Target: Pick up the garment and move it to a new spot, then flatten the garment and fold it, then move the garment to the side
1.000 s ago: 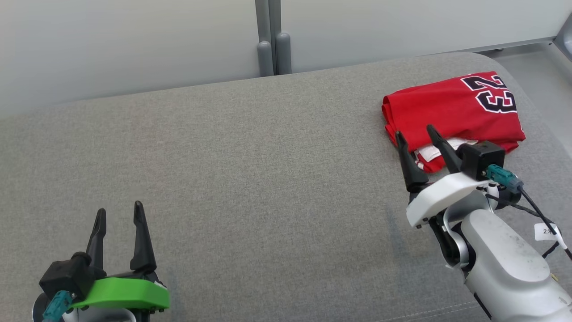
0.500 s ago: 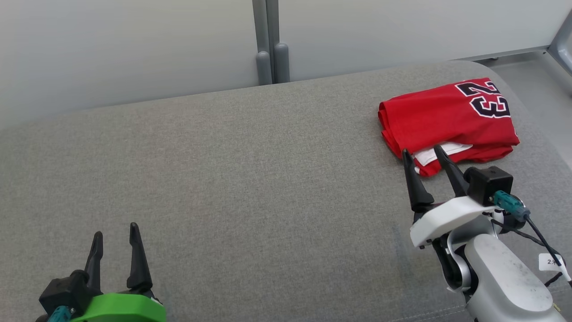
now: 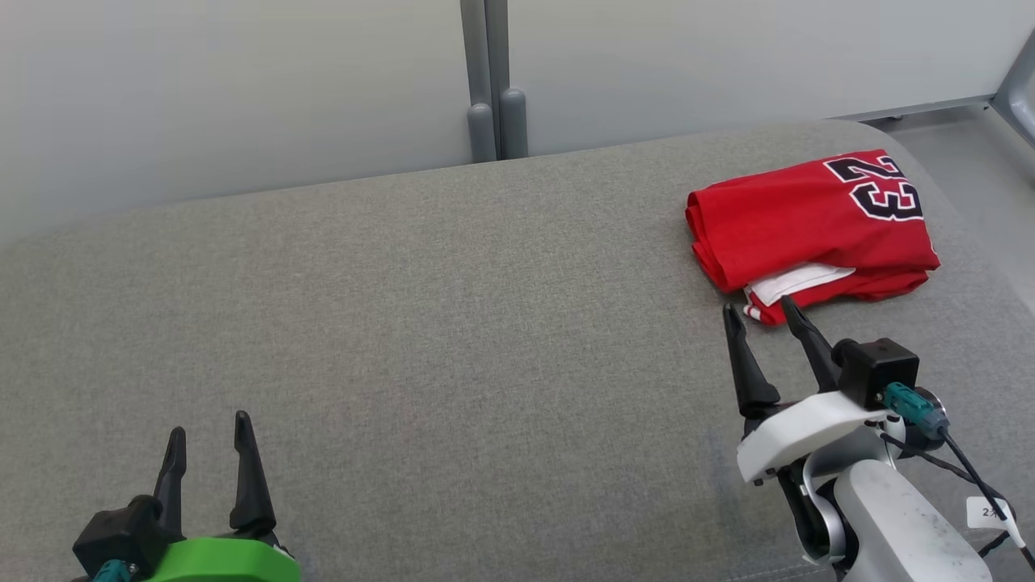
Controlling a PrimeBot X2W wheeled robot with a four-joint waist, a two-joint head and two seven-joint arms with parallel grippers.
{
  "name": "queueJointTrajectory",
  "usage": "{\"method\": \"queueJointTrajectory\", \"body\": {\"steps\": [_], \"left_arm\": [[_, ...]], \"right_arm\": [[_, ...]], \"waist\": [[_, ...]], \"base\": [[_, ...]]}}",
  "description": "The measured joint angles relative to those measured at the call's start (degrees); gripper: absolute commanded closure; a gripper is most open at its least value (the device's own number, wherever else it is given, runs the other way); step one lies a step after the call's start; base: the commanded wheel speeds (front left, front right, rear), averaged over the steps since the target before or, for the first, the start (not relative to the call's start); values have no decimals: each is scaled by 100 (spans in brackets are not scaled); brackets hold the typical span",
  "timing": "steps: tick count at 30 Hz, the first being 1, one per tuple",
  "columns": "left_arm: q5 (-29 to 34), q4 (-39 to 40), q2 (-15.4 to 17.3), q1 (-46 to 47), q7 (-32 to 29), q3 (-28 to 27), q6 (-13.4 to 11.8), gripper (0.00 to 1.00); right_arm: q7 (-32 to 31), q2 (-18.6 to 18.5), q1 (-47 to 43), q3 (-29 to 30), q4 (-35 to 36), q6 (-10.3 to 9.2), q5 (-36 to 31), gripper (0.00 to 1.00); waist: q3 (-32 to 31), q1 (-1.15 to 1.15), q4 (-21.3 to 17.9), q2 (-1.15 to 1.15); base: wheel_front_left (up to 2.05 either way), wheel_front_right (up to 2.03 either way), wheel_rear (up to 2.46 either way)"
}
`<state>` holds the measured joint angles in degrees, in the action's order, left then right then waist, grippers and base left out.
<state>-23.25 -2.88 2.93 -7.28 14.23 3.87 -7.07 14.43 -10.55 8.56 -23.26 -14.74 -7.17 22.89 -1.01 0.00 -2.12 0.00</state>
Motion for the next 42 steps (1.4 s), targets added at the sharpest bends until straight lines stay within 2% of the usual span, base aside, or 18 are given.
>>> {"method": "queueJointTrajectory", "body": {"steps": [27,28,34,42], "left_arm": [[85,2,-4,-7,0,101,0,0],[82,-10,-7,-7,-1,111,0,100],[55,-293,-65,-16,-15,185,2,100],[-421,-265,-65,-16,-111,181,54,100]], "right_arm": [[0,176,-326,196,256,0,-339,0],[-1,179,-327,197,252,1,-342,100],[-19,215,-623,164,14,14,-291,100],[-59,300,-666,268,70,111,171,100]], "waist": [[34,0,39,0],[36,0,38,0],[38,0,40,0],[46,0,54,0]], "base": [[0,0,0],[0,0,0],[0,0,0],[0,0,0]]}}
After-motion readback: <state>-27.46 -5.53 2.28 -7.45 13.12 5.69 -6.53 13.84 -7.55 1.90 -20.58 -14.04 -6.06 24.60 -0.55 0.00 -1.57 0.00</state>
